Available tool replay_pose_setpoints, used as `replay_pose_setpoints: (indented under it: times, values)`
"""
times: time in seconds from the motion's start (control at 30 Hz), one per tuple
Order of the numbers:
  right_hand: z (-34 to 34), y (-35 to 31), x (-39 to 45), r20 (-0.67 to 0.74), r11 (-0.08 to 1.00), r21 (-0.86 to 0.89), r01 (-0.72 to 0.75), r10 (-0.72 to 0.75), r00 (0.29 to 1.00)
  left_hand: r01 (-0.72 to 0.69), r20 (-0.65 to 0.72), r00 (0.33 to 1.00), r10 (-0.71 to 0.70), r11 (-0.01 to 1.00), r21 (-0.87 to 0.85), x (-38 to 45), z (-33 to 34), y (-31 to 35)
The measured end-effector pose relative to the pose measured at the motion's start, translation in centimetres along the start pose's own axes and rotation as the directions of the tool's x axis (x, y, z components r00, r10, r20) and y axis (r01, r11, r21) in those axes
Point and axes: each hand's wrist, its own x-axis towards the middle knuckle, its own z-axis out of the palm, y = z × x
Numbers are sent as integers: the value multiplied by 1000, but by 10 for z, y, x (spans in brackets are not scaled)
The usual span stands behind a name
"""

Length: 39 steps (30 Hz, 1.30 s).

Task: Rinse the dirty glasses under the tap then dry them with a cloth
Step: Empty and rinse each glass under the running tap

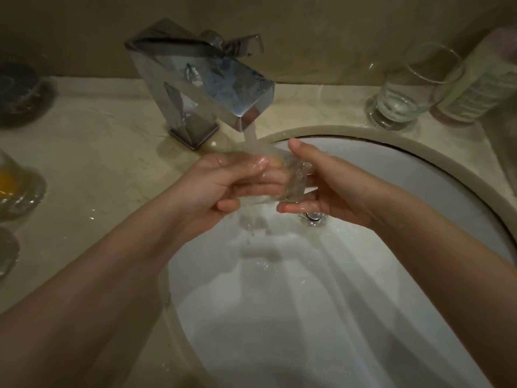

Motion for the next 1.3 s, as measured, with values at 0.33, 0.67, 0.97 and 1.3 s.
replay_pose_setpoints:
  times: [0.33,0.67,0.97,1.3]
  values:
    - [-2,3,0,-26,972,-150,179,-185,982,41,0,999,-41,996,-81,1,-3,0]
    - [-2,0,2,-29,952,-253,175,-188,982,87,-25,995,-92,985,-150,2,-4,-2]
    - [-3,-3,1,-1,995,-41,87,-87,996,62,-39,997,-68,989,-133,8,1,3]
    - [1,-2,0,23,999,35,5,-6,1000,59,-64,996,-68,990,-129,6,5,4]
